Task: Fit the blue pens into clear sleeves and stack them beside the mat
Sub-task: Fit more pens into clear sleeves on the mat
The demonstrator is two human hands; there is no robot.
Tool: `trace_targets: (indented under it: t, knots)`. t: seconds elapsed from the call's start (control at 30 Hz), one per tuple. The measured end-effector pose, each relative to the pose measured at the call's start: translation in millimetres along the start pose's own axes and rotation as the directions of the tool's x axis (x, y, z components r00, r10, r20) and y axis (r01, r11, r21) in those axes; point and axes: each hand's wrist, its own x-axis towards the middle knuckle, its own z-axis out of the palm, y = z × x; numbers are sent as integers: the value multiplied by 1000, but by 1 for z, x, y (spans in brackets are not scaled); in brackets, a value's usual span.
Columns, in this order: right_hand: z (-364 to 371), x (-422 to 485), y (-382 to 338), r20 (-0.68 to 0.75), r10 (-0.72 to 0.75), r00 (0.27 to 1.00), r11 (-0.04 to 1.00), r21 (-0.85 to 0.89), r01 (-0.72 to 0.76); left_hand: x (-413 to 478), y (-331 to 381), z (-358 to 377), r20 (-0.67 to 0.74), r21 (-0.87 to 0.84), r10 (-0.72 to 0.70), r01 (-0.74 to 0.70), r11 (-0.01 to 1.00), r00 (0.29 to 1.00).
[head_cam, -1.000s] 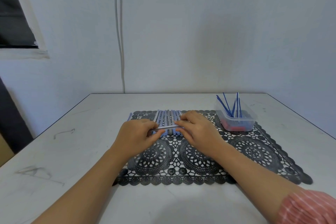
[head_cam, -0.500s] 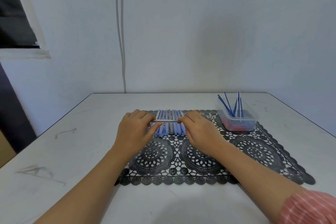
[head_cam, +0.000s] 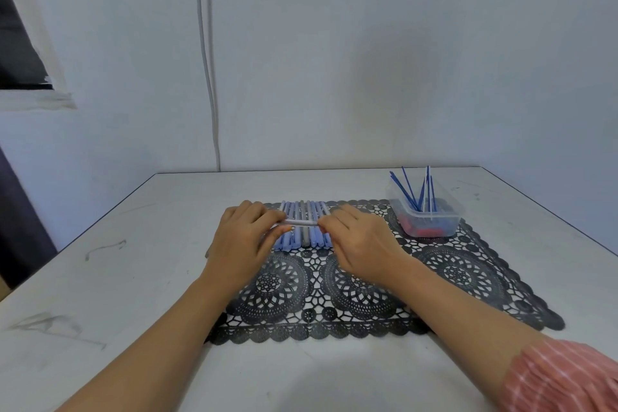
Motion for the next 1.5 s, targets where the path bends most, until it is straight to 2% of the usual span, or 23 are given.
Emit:
trace_targets:
  t: [0.13, 0.27, 0.4, 0.53, 0.6, 0.7, 0.87, 0.97, 1.17, 1.5]
  knots:
    - [-1, -2, 4, -16, 34, 999, 999, 18, -34, 1, 1, 1, 2, 13, 18, -18, 1000, 1000]
    - [3, -4, 6, 28, 68, 997, 998, 4, -68, 0, -1, 2, 22, 30, -9, 9, 1000, 1000]
    - [-6, -3, 1, 24, 214, 976, 970, 112, -216, -1, -4, 3, 58, 85, -68, 63, 994, 996]
    - [-8, -6, 8, -3, 383, 924, 886, 283, -366, -3, -9, 6, 86, 139, -138, 125, 982, 987]
    - [-3, -6, 15, 36, 473, 880, 849, 250, -466, -3, -10, 6, 103, 146, -160, 144, 979, 982]
    - [0, -9, 24, 167, 560, 811, 797, 157, -583, -4, -10, 6, 122, 145, -170, 152, 978, 978]
    - [5, -13, 36, 357, 542, 761, 794, 80, -603, -4, -10, 7, 138, 148, -183, 162, 976, 973]
    - [12, -17, 41, 396, 498, 772, 832, 36, -554, -4, -10, 7, 139, 147, -181, 160, 976, 974]
    - [13, -18, 42, 501, 444, 743, 857, 6, -516, -5, -12, 8, 150, 146, -183, 161, 976, 972]
    - [9, -14, 31, 524, 380, 762, 873, 70, -483, -6, -12, 10, 148, 139, -174, 154, 978, 973]
